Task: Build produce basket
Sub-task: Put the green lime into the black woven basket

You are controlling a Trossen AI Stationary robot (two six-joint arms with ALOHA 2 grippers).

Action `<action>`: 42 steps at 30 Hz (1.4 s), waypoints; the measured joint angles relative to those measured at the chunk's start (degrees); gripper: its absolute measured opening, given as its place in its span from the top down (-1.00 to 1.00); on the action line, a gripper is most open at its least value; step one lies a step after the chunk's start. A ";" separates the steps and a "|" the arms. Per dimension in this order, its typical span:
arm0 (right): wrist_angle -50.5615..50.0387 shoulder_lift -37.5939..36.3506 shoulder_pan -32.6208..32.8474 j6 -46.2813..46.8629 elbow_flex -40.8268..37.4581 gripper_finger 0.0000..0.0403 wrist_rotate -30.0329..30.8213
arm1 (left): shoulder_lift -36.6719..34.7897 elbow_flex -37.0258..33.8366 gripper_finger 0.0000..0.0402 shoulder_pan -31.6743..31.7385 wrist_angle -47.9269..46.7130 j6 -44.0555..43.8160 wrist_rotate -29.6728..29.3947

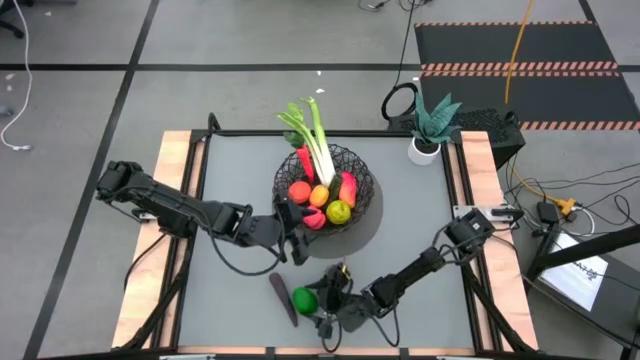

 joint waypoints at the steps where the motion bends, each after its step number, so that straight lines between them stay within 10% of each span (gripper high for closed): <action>1: -0.50 0.02 -0.14 0.18 0.00 -0.75 -0.42 | 0.00 0.00 -0.38 0.00 0.00 -0.29 -0.02; 21: -6.26 -3.62 -0.27 -5.33 -0.21 -0.44 -5.95 | 0.02 0.00 -0.38 0.04 0.01 -0.75 -0.02; 42: -20.08 -32.46 6.79 -9.24 -11.03 -0.44 -0.87 | 0.04 0.00 -0.38 0.04 -0.79 -0.21 -0.02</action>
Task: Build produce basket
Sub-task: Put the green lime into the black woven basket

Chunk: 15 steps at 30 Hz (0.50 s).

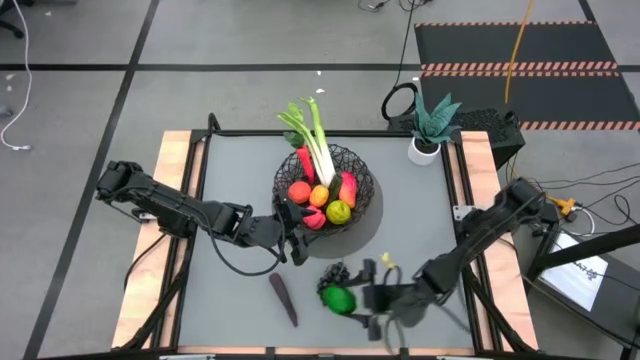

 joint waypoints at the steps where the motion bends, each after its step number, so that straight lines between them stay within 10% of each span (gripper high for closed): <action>1: 1.33 -1.92 0.55 0.21 -2.44 -0.44 1.05 | 0.00 0.00 -0.38 0.00 0.02 -0.04 0.00; 15: 49.00 -23.41 2.99 0.33 -36.10 -0.44 2.78 | 0.00 0.00 -0.38 0.00 0.07 -0.61 0.00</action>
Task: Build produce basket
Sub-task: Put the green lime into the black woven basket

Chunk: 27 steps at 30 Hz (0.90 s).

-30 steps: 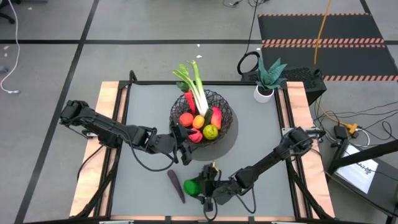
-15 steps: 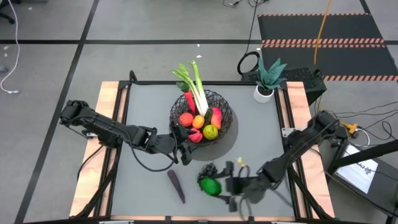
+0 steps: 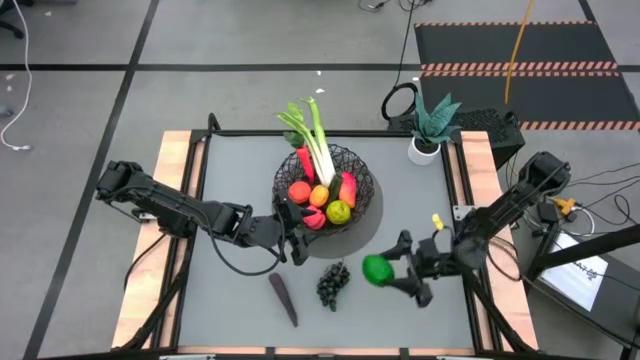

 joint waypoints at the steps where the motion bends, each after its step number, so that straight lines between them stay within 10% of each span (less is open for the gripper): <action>1: 3.17 -0.78 -0.28 -0.18 -1.61 -0.44 0.03 | 0.00 0.00 -0.38 0.00 0.01 -0.04 0.00; 9: 18.28 -4.75 -1.90 -3.48 -9.81 -0.44 0.27 | 0.00 0.00 -0.38 0.00 0.01 -0.07 0.00; 27: 19.27 -5.42 -3.65 -24.40 -10.37 -0.44 -0.44 | 0.00 0.00 -0.38 0.00 0.11 -0.04 0.01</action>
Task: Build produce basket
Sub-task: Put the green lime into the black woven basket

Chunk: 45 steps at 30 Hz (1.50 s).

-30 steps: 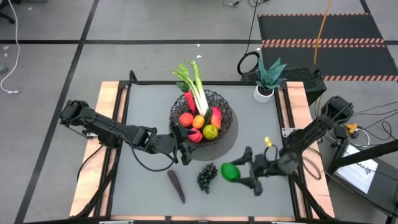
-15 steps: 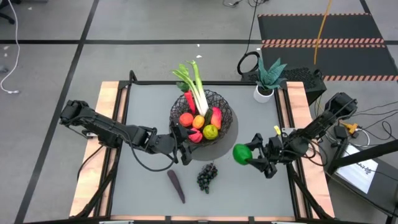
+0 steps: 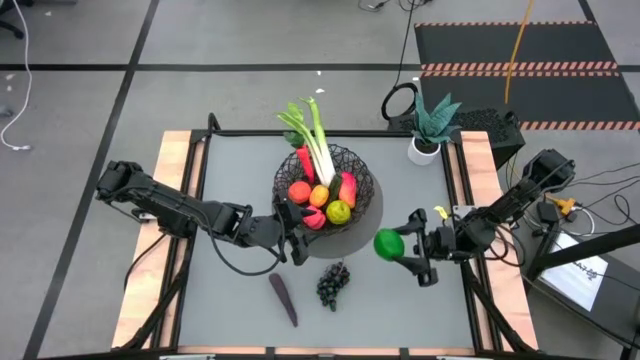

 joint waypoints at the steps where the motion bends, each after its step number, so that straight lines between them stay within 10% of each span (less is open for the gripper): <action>1: 0.01 0.00 0.00 -2.13 0.00 -0.44 -0.64 | 0.00 0.00 -0.38 0.00 0.00 0.00 0.00; 21: 0.20 0.00 0.04 -34.09 0.00 -0.44 -8.91 | 0.00 0.00 -0.38 -0.01 0.21 0.00 0.01; 45: 0.26 0.00 0.03 -12.91 0.02 -0.44 -8.68 | 0.00 0.00 -0.38 0.00 0.23 0.00 0.01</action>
